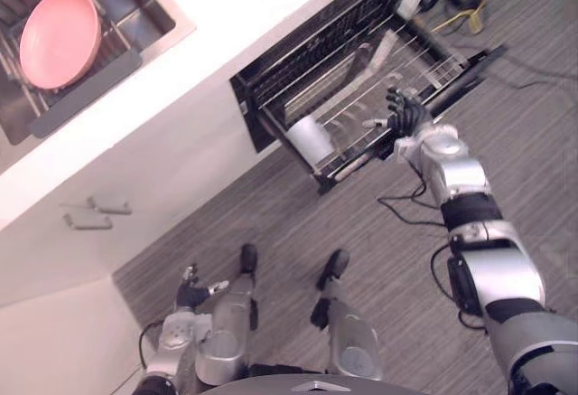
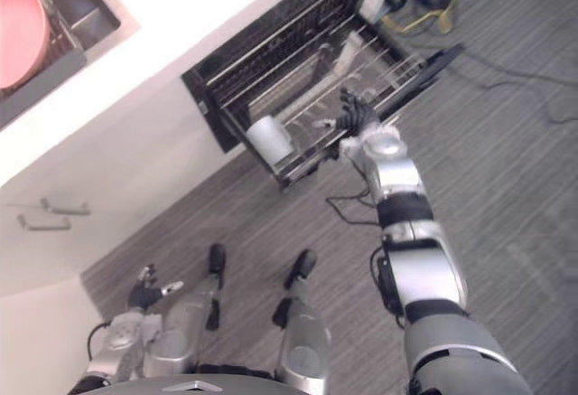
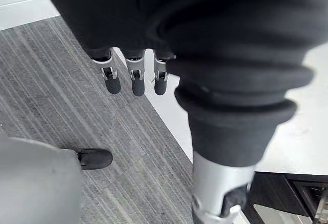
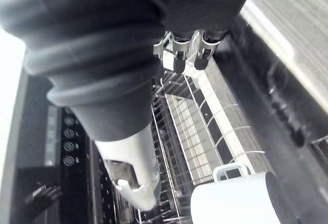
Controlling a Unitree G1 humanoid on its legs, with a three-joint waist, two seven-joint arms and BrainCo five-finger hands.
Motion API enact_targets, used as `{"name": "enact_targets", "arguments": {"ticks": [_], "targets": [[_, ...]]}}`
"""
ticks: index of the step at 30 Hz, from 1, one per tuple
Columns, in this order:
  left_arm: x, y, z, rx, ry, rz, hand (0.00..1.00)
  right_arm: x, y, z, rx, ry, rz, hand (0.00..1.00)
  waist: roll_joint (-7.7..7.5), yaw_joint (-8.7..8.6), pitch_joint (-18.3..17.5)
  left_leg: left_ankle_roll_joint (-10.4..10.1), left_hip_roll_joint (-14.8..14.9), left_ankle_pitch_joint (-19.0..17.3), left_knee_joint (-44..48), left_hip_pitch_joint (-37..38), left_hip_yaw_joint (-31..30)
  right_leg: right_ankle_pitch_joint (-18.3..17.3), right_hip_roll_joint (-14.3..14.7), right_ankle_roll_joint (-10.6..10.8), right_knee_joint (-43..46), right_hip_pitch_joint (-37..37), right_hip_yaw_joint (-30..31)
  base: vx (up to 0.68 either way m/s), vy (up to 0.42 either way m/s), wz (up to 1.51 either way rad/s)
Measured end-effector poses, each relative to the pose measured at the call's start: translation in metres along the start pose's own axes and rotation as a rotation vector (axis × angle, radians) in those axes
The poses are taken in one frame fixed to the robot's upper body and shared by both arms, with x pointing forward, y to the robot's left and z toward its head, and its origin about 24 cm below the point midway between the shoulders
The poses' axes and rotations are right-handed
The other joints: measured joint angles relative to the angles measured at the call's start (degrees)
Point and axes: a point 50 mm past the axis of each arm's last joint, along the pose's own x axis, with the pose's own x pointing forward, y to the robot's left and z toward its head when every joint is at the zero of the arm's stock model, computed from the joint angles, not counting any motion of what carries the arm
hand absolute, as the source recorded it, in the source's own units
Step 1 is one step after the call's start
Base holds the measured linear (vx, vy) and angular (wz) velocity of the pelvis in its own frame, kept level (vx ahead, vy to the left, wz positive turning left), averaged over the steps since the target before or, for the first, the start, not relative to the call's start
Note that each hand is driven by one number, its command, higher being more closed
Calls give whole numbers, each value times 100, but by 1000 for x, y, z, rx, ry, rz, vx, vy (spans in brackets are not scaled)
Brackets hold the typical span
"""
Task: Walk over to the sink, pick up the cup, carry it to the dishwasher, place the cup inside the dishwasher, then close the dishwasher door
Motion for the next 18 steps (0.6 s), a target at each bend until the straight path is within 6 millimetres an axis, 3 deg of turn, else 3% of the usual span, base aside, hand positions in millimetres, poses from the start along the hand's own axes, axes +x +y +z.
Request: {"name": "enact_targets", "arguments": {"ticks": [4, 9, 12, 18], "targets": [[-5, 10, -13, 0, 41, 53, 0, -19, 0, -7, 127, -80, -35, 0, -103, -159, -295, -18, 34, -127, 54, 173, 17, -45, 20, 77, 0, 189, 18, 91, -6, -5], [-21, 27, -41, -88, 123, 223, 0, -65, 14, -19, 376, -288, -47, 0, -187, -222, -988, -23, 80, -375, 119, 460, 201, -138, 88, 87, -18, 389, 192, 92, 0, -18], [-30, 37, -52, -144, 154, 338, 0, -97, 27, -42, 506, -347, 14, 0, -277, -309, -1285, -27, 91, -479, 122, 627, 268, -195, 89, 107, -14, 522, 256, 82, 1, -10], [-47, 51, -76, -194, 236, 438, 0, -128, 40, -62, 600, -410, 137, 0, -275, -347, -1443, -59, 67, -693, 213, 973, 332, -329, 42, 210, -37, 895, 287, 22, 6, -5]]}}
